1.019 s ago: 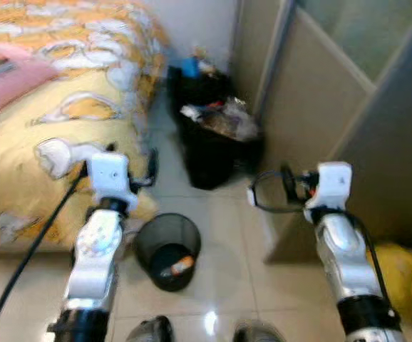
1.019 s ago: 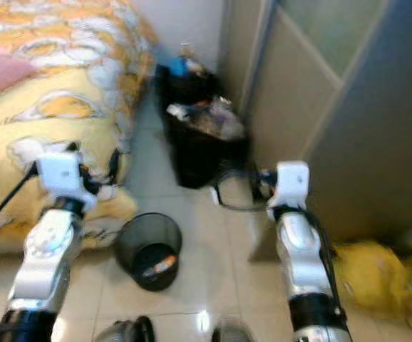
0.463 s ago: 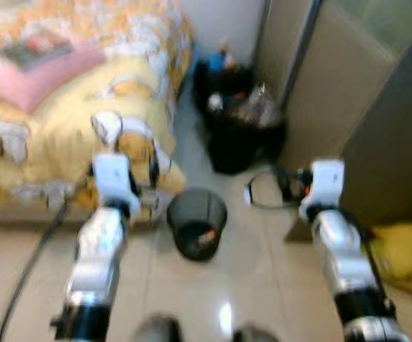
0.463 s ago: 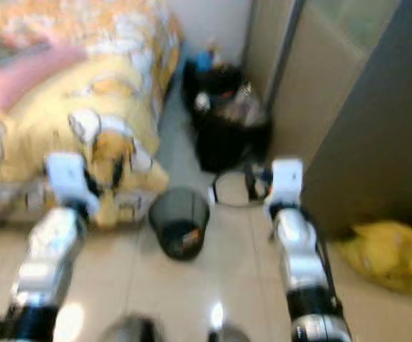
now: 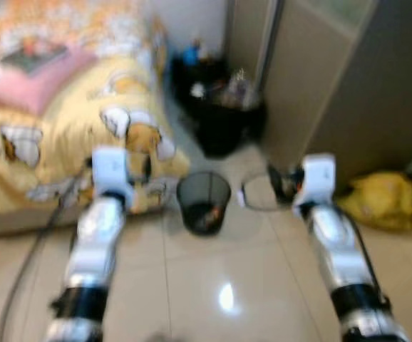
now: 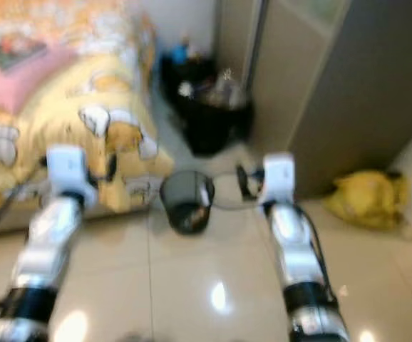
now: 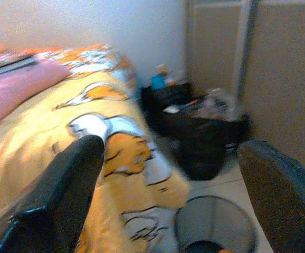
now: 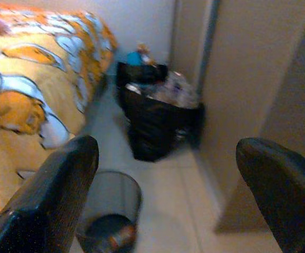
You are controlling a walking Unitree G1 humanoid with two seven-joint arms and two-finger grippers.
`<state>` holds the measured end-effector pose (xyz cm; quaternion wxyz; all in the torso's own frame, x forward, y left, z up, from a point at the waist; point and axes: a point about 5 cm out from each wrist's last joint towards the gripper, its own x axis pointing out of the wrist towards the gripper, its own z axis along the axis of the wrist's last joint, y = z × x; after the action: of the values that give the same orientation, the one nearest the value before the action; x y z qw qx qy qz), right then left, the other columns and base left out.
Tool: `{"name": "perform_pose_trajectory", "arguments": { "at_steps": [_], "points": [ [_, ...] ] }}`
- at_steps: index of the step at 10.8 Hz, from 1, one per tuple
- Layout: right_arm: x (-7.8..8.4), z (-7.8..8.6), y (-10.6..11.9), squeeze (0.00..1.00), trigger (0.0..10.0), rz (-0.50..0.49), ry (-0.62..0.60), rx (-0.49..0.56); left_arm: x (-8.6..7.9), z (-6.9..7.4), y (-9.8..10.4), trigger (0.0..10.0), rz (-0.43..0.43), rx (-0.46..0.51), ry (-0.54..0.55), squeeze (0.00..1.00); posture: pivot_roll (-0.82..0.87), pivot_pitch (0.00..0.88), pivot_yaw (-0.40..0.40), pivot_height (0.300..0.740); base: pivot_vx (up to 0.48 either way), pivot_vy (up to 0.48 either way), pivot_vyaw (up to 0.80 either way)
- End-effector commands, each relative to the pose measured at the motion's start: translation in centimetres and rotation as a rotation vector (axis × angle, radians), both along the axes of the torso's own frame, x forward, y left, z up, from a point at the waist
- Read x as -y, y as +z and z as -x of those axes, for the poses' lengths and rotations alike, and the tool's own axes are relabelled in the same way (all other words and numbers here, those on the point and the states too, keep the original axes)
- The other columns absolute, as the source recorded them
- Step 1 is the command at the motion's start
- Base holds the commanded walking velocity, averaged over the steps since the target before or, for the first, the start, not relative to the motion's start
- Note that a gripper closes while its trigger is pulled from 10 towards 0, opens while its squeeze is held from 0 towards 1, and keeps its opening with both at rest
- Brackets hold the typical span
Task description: Clean up the room
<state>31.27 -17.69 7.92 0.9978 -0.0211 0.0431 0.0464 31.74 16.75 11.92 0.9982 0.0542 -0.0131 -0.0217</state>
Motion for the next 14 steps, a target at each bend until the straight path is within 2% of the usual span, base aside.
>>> {"name": "perform_pose_trajectory", "arguments": {
  "at_steps": [1,3,9,14],
  "points": [
    [-0.4,-0.3,0.3,0.00,10.0,-0.003,0.019,0.007,-0.6,0.0,-0.2,10.0,-0.049,-0.003,0.026,0.00,-0.17,0.053,0.002,0.740,0.000,0.000,0.00],
    [-0.6,-0.2,0.3,0.00,10.0,-0.003,0.027,0.004,-0.5,-0.2,-0.1,10.0,-0.049,-0.002,0.030,0.00,-0.17,0.053,0.002,0.740,0.000,0.000,0.00],
    [-0.8,-0.3,0.1,0.00,10.0,-0.006,0.036,-0.008,-1.0,-0.7,-0.8,10.0,-0.029,-0.050,0.100,0.00,-0.16,0.040,0.003,0.740,0.458,0.000,0.00],
    [-1.0,-0.2,-0.2,0.00,10.0,-0.006,0.044,-0.014,-1.2,-0.9,-1.0,10.0,-0.039,-0.056,0.111,0.00,-0.16,0.027,-0.002,0.740,0.444,0.055,0.00]
  ]
}}
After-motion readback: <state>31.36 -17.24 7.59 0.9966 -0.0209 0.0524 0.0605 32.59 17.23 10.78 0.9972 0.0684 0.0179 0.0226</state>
